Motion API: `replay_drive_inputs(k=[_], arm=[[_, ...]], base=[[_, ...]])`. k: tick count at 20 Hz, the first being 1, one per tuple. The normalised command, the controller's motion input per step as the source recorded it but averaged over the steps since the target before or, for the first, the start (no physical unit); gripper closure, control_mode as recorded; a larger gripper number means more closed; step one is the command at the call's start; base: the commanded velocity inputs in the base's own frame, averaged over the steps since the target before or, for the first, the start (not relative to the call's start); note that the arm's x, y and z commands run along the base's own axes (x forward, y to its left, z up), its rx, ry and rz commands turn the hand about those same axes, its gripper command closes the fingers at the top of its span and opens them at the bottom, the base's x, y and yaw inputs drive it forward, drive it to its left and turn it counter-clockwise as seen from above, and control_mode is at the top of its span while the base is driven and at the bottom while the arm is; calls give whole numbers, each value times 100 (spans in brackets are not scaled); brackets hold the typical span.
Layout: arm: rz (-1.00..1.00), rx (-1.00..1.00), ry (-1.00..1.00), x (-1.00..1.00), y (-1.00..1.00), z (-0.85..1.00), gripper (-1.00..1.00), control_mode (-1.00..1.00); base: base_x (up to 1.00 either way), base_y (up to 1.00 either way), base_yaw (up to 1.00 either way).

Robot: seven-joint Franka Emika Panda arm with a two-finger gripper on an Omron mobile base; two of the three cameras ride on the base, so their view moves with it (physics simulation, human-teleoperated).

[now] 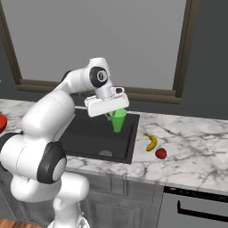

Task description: Remove the tomato and banana from the sink. Then move the bowl and cup from the counter to the sink for washing.

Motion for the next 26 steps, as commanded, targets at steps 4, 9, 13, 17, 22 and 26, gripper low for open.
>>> replay_drive_inputs(k=[4,9,13,17,22,26], arm=[[4,0,0,11,20,-8,100,-100],[4,0,0,11,17,-10,100,-100],[3,2,3,15,13,-12,100,-100],[4,6,6,14,13,-14,100,-100],[4,5,2,15,14,-15,100,-100],[4,4,1,17,14,-17,100,-100]], base=[[0,0,0],[0,0,0],[0,0,0],[0,0,0],[0,0,0],[0,0,0]])
